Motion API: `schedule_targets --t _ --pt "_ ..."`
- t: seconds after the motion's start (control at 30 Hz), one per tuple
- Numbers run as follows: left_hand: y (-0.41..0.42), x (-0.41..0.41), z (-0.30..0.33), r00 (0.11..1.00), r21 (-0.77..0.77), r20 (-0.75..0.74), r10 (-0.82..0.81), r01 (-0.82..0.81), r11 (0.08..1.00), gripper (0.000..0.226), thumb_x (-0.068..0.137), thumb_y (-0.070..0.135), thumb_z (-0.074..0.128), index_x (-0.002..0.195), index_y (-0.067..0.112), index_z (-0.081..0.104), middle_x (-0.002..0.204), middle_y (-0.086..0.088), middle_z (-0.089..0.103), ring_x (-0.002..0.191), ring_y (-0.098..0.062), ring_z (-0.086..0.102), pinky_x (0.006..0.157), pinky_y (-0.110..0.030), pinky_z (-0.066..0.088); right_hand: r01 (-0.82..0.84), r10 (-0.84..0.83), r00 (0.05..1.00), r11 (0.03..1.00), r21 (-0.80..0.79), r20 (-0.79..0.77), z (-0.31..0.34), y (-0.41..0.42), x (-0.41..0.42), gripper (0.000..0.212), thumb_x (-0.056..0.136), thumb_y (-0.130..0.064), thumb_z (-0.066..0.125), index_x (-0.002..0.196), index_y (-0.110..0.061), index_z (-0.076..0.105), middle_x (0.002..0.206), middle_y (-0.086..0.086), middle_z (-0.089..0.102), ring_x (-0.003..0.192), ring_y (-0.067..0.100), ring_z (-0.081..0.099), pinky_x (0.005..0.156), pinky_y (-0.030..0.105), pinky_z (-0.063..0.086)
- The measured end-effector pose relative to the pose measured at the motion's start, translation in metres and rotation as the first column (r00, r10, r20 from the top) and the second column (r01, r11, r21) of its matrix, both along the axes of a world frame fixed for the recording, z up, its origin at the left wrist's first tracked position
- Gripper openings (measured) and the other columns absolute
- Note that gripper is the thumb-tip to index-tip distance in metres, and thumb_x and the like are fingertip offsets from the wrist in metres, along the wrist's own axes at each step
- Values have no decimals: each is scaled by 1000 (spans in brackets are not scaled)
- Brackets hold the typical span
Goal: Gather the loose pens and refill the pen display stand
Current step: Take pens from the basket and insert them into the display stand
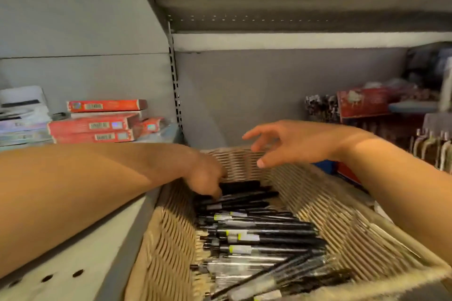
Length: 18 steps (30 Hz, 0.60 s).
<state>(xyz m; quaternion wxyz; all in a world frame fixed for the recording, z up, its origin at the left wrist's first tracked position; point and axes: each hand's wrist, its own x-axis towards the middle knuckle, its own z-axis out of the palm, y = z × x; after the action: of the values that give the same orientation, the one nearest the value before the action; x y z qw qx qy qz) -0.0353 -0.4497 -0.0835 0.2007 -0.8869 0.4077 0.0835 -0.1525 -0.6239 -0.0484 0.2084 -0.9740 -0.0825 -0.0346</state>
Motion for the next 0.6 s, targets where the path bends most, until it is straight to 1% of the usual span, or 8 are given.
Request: schedule_targets --t 0.07,0.13,0.2,0.27,0.37,0.43,0.5,0.6 --pt "-5 5 -2 1000 48 -29 -5 7 999 47 97 36 57 139 15 52 136 -8 58 118 -24 54 105 -38 43 -21 22 999 999 47 -26 -14 -4 12 61 92 -32 72 147 -35 45 128 -17 63 107 2 65 101 31 51" --pt "-8 9 -3 999 108 -36 -3 7 994 42 98 32 56 135 14 54 131 -9 59 112 -23 55 96 -35 44 -39 41 996 999 29 -82 -26 -8 20 63 92 -29 73 147 -38 44 127 -17 63 102 1 66 96 32 55" --pt "-8 9 -5 999 158 -47 22 -14 987 38 99 30 53 132 11 57 127 -10 62 112 -26 56 87 -32 42 -49 50 996 999 14 -74 -33 -13 23 64 91 -25 74 147 -38 45 125 -17 63 99 5 69 92 33 58" --pt "-9 10 -6 998 174 -52 37 -28 984 36 100 30 52 128 9 60 123 -11 65 111 -26 58 84 -32 43 -53 58 997 994 91 -53 -35 -17 23 61 92 -22 74 144 -39 48 122 -18 64 96 5 70 86 30 60" --pt "-8 7 -5 997 167 -61 52 -41 985 34 99 29 53 124 7 61 117 -10 66 97 -21 57 76 -30 42 -66 70 997 993 99 -36 -38 -17 22 59 92 -23 73 144 -39 49 118 -20 64 96 7 71 85 29 60" --pt "-8 5 -3 997 90 -55 45 -40 995 26 99 27 55 121 14 59 101 3 63 87 -12 52 70 -26 39 -69 70 997 996 51 -24 -39 -15 23 59 92 -25 73 144 -39 48 118 -21 64 96 10 72 88 32 60" --pt "-7 2 2 1000 -30 -12 8 -9 1000 20 97 27 57 117 25 59 89 14 55 83 -9 50 70 -24 38 -70 70 997 997 23 -14 -39 -14 25 60 92 -27 73 145 -40 47 119 -22 63 95 13 73 92 34 58" --pt "-6 0 9 998 -262 57 -38 51 964 19 94 30 59 113 30 62 100 10 64 84 -9 56 72 -24 43 -56 56 998 998 -4 7 -39 -14 27 60 92 -29 73 145 -40 47 122 -22 62 92 9 73 89 28 56"
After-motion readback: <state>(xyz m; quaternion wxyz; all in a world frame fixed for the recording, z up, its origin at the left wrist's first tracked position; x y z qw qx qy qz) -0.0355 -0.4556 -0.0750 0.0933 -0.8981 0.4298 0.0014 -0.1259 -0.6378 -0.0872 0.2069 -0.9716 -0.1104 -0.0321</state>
